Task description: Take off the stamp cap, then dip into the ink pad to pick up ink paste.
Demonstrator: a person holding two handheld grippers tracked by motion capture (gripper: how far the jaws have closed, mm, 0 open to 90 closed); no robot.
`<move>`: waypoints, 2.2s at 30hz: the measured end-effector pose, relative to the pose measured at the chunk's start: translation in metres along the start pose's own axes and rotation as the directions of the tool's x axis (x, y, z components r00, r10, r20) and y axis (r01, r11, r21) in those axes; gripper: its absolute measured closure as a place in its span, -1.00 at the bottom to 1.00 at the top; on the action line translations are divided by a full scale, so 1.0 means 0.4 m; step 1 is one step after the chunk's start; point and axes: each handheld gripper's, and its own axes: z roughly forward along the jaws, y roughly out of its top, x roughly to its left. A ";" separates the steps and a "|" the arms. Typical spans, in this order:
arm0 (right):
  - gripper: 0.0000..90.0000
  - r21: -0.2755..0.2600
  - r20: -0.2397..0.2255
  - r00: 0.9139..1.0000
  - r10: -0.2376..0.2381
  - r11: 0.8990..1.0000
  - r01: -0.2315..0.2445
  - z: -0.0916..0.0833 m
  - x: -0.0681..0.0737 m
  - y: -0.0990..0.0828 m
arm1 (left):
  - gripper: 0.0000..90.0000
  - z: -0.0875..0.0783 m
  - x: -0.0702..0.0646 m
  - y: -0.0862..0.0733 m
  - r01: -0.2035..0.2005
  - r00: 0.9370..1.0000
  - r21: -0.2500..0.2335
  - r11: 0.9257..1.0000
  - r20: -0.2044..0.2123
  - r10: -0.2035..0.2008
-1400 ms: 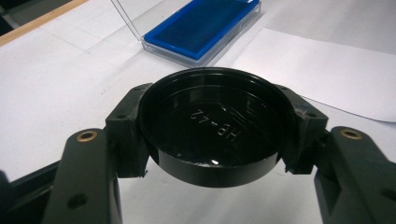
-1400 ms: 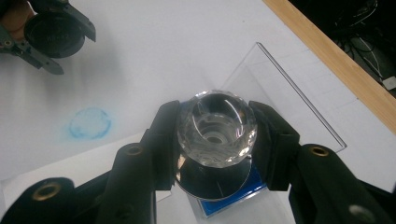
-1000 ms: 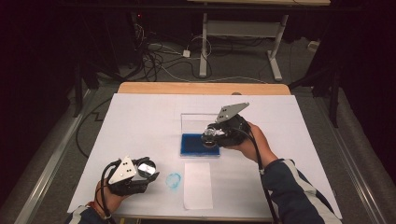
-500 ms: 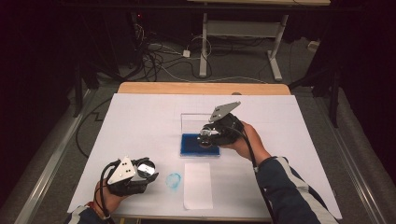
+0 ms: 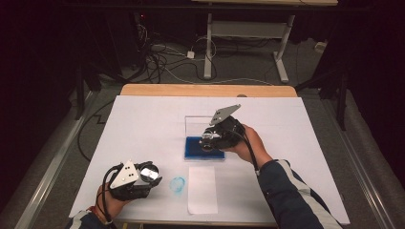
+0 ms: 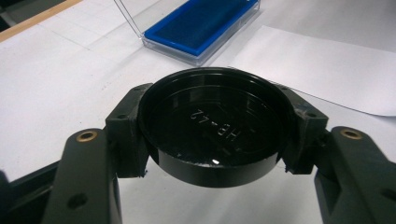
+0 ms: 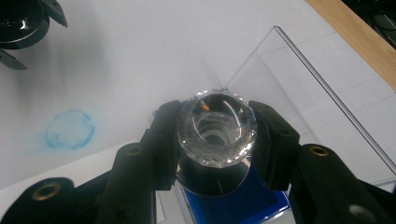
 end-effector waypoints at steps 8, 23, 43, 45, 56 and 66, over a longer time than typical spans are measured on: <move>0.25 0.009 0.002 1.000 0.002 1.000 -0.002 0.008 0.000 -0.001 | -0.20 -0.003 -0.003 0.003 -0.005 1.000 -0.003 1.000 -0.001 0.005; 0.25 0.028 0.007 1.000 0.013 1.000 -0.013 0.047 -0.012 -0.019 | -0.20 -0.001 -0.007 0.008 -0.009 1.000 -0.001 1.000 0.005 0.009; 0.25 0.048 0.019 1.000 0.025 0.998 -0.026 0.090 -0.010 -0.032 | -0.20 0.001 -0.010 0.008 -0.011 1.000 0.009 1.000 0.004 0.011; 0.25 0.049 0.019 0.999 0.031 0.998 -0.032 0.090 -0.013 -0.034 | -0.20 0.001 -0.010 0.008 -0.012 1.000 0.010 1.000 0.000 0.012; 0.25 0.041 0.015 0.999 0.049 0.998 -0.049 0.100 -0.023 -0.054 | -0.20 0.004 -0.008 0.007 -0.018 1.000 0.024 1.000 -0.010 0.019; 0.25 0.048 0.009 0.998 0.056 0.997 -0.057 0.104 -0.028 -0.061 | -0.20 0.005 -0.011 0.009 -0.022 1.000 0.015 1.000 0.000 0.022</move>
